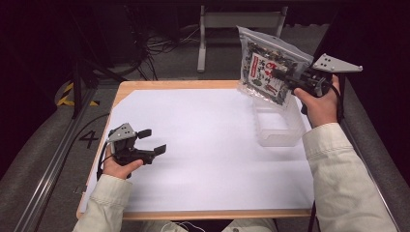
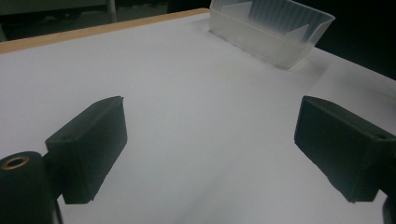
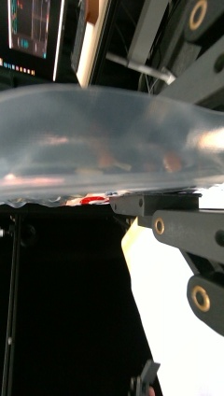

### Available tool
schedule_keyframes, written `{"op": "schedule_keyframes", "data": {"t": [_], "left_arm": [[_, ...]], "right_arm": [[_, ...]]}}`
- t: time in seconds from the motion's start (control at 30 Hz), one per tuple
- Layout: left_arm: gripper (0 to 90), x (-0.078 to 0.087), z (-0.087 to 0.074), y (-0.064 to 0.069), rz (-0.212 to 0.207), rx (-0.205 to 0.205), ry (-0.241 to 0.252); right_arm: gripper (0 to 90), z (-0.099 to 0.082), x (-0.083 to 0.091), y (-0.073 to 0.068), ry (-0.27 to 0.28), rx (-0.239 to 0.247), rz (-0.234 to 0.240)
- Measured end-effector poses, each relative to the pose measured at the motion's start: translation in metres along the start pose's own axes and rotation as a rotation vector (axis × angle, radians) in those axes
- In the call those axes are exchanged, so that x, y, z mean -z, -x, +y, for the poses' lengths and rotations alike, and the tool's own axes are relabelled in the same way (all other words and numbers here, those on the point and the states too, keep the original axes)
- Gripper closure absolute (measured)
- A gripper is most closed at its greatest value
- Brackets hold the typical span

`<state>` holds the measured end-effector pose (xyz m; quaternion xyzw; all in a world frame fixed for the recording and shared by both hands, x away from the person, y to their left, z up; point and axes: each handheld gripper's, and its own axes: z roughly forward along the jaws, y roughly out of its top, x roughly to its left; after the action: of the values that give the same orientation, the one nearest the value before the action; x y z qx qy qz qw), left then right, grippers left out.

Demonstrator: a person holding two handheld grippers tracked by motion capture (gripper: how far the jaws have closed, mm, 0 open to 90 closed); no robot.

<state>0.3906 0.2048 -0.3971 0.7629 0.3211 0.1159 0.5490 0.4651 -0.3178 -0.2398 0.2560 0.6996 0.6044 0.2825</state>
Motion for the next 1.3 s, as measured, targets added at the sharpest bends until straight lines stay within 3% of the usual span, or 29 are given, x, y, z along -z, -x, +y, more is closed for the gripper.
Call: {"op": "schedule_keyframes", "data": {"t": [0.23, 0.53, 1.07, 1.3], "left_arm": [[9.8, 0.0, -0.002, -0.001, 0.011, -0.004, 0.023], [9.7, 0.0, -0.003, -0.001, 0.013, -0.003, 0.027], [10.1, 0.0, -0.005, -0.001, 0.005, 0.01, 0.044], [10.2, -0.002, -0.006, -0.001, 0.012, 0.004, 0.037]], "right_arm": [[75.4, -0.005, 0.005, 0.018, -0.002, -0.003, -0.058], [75.5, -0.009, 0.014, 0.033, 0.015, -0.003, -0.08], [75.5, -0.03, 0.02, 0.046, -0.006, -0.019, -0.133], [75.4, -0.038, 0.021, 0.047, -0.032, 0.007, -0.162]]}}
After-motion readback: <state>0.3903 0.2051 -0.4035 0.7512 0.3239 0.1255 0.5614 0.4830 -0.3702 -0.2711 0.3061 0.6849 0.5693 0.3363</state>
